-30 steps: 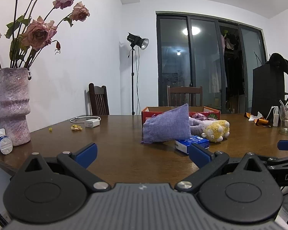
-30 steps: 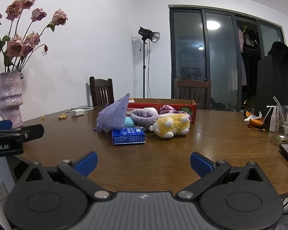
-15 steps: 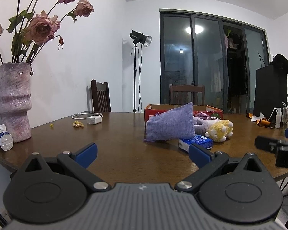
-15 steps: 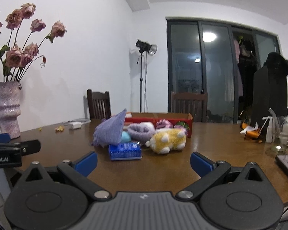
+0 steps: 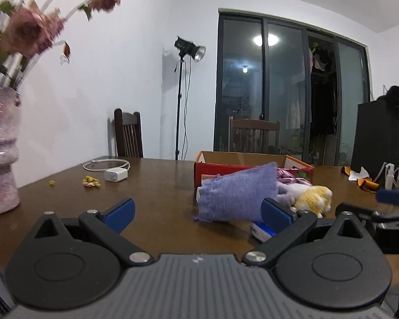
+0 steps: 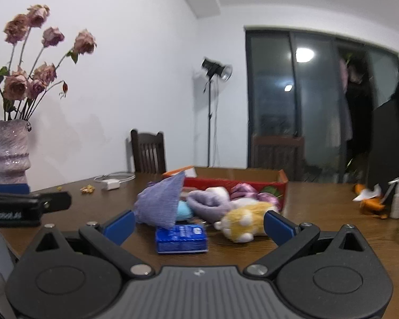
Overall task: Organize soft objects
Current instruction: 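Close both grippers on the purple fabric sachet and lift it, then carry the sachet over the cardboard box, lower it inside, open grippers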
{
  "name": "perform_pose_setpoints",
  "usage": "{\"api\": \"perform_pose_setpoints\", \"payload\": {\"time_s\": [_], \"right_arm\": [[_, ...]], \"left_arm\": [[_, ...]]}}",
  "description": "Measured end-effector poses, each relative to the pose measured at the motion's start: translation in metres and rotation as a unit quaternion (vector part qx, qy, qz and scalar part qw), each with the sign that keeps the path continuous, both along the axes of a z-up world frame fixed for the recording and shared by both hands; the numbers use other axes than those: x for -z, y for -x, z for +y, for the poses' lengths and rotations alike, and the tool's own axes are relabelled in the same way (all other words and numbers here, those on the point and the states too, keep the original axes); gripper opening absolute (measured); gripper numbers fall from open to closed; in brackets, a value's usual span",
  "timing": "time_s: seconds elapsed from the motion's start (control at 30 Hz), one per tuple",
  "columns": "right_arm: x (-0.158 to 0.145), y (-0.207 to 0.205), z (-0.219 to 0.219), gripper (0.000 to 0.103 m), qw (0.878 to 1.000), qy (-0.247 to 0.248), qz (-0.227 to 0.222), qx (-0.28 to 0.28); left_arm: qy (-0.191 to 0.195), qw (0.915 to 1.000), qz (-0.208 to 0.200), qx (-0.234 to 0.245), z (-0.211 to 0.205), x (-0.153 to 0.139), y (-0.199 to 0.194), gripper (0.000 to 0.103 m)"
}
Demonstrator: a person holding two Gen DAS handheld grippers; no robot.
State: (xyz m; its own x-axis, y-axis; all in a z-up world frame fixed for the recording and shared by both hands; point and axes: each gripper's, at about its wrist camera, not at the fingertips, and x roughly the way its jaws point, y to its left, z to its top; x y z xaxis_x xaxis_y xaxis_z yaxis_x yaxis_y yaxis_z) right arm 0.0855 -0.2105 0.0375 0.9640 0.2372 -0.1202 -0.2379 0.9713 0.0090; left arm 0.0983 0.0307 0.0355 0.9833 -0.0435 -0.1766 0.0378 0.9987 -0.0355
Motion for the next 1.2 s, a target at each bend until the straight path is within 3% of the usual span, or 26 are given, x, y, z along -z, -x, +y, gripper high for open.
{"api": "perform_pose_setpoints", "payload": {"time_s": [0.13, 0.27, 0.33, 0.4, 0.43, 0.47, 0.5, 0.57, 0.6, 0.63, 0.7, 0.73, 0.8, 1.03, 1.2], "right_arm": [[-0.013, -0.047, 0.006, 0.097, 0.998, -0.027, 0.032, -0.042], [-0.018, -0.099, 0.015, 0.082, 0.994, -0.06, 0.066, -0.067], [-0.018, -0.127, 0.018, 0.071, 0.989, -0.079, 0.093, -0.08], [-0.016, -0.151, 0.021, 0.048, 0.984, -0.097, 0.115, -0.099], [-0.014, -0.162, 0.022, 0.039, 0.981, -0.1, 0.127, -0.105], [-0.011, -0.169, 0.022, 0.02, 0.98, -0.101, 0.135, -0.107], [-0.009, -0.177, 0.021, 0.011, 0.979, -0.104, 0.144, -0.105], [-0.002, -0.187, 0.017, 0.011, 0.976, -0.108, 0.162, -0.098], [0.001, -0.192, 0.013, 0.01, 0.974, -0.113, 0.171, -0.095], [0.005, -0.197, 0.009, 0.01, 0.971, -0.122, 0.183, -0.093], [0.011, -0.204, 0.002, 0.009, 0.967, -0.136, 0.197, -0.087], [0.014, -0.207, 0.0, 0.009, 0.965, -0.142, 0.203, -0.085], [0.016, -0.207, -0.002, 0.009, 0.963, -0.15, 0.205, -0.087], [-0.012, -0.181, -0.006, 0.007, 0.97, -0.144, 0.163, -0.105], [-0.048, -0.182, -0.021, 0.006, 0.972, -0.153, 0.136, -0.115]], "left_arm": [[0.032, 0.9986, 0.031, 0.029, 0.016, -0.007, -0.062, 0.095], [0.084, 0.9904, 0.076, 0.079, 0.03, -0.002, -0.135, 0.089], [0.07, 0.9856, 0.119, 0.097, 0.031, 0.008, -0.171, 0.088], [0.077, 0.984, 0.119, 0.109, 0.03, 0.009, -0.189, 0.088], [0.086, 0.9807, 0.129, 0.119, 0.031, 0.013, -0.199, 0.088], [0.098, 0.9771, 0.142, 0.125, 0.035, 0.018, -0.206, 0.087], [0.122, 0.9709, 0.152, 0.14, 0.038, 0.022, -0.212, 0.084], [0.167, 0.9553, 0.174, 0.171, 0.043, 0.028, -0.223, 0.076], [0.187, 0.9467, 0.182, 0.189, 0.044, 0.032, -0.227, 0.066], [0.198, 0.9409, 0.191, 0.198, 0.043, 0.035, -0.23, 0.063], [0.216, 0.9299, 0.201, 0.22, 0.04, 0.035, -0.231, 0.04], [0.222, 0.9262, 0.204, 0.226, 0.039, 0.033, -0.229, 0.039], [0.216, 0.9293, 0.201, 0.223, 0.035, 0.027, -0.223, 0.033], [0.194, 0.9392, 0.138, 0.248, 0.02, -0.019, -0.179, 0.029], [0.205, 0.9346, 0.118, 0.266, 0.018, -0.047, -0.189, 0.027]]}}
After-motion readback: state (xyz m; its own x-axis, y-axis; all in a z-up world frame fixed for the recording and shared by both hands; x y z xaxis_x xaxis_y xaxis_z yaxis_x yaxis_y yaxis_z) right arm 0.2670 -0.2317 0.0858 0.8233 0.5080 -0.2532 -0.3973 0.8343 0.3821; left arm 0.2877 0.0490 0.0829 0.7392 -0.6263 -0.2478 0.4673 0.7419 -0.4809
